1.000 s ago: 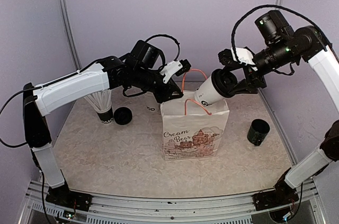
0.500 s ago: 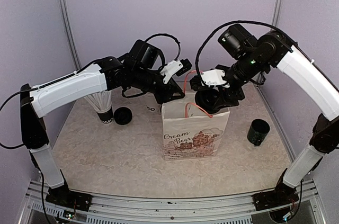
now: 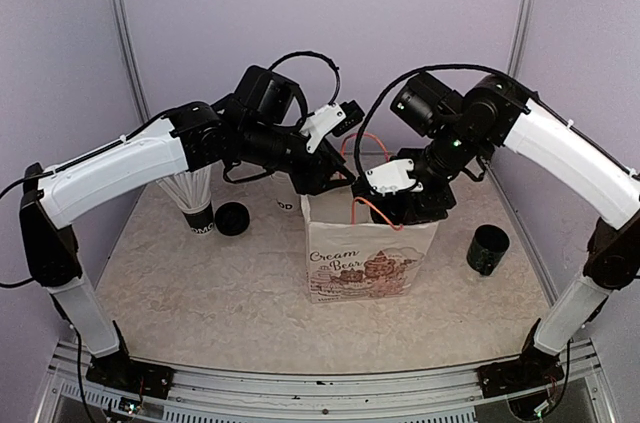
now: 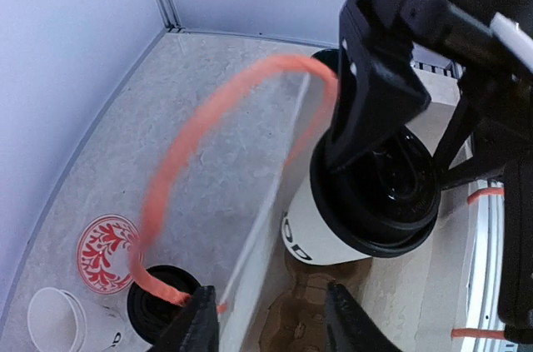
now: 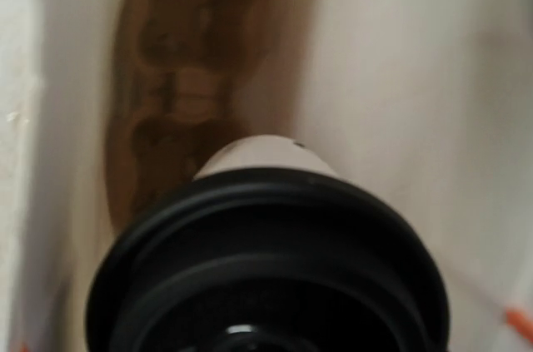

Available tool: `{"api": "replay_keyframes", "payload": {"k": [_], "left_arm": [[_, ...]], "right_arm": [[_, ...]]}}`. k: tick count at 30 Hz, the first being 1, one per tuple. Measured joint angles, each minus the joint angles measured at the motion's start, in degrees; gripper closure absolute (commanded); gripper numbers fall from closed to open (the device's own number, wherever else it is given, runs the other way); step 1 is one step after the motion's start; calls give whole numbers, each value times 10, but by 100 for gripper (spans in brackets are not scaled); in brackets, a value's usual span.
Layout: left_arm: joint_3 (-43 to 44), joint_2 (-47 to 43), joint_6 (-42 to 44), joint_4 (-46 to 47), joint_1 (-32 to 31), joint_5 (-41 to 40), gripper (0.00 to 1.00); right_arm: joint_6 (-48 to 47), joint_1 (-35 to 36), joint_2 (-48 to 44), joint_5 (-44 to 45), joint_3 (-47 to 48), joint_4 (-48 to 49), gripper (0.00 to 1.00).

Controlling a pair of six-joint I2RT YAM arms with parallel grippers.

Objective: Pack the takeout coffee

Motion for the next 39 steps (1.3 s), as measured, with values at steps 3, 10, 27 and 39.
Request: {"api": "replay_keyframes", "payload": {"k": [3,10,27,39], "left_arm": [[9,-10,-5,-10,-10,-26,35],[-2,-83,-15,7,-38,-62,26],[-146,-26,-121,141,52,-25,34],[-163,6,-128,143,29,4,35]], "right_arm": [[6,22,-8,13,-31,0,46],[30,90,-58,52,-105,-1,47],[58,165,-165,115,-228,0,48],[33,191,-240,103,-341,56,48]]}}
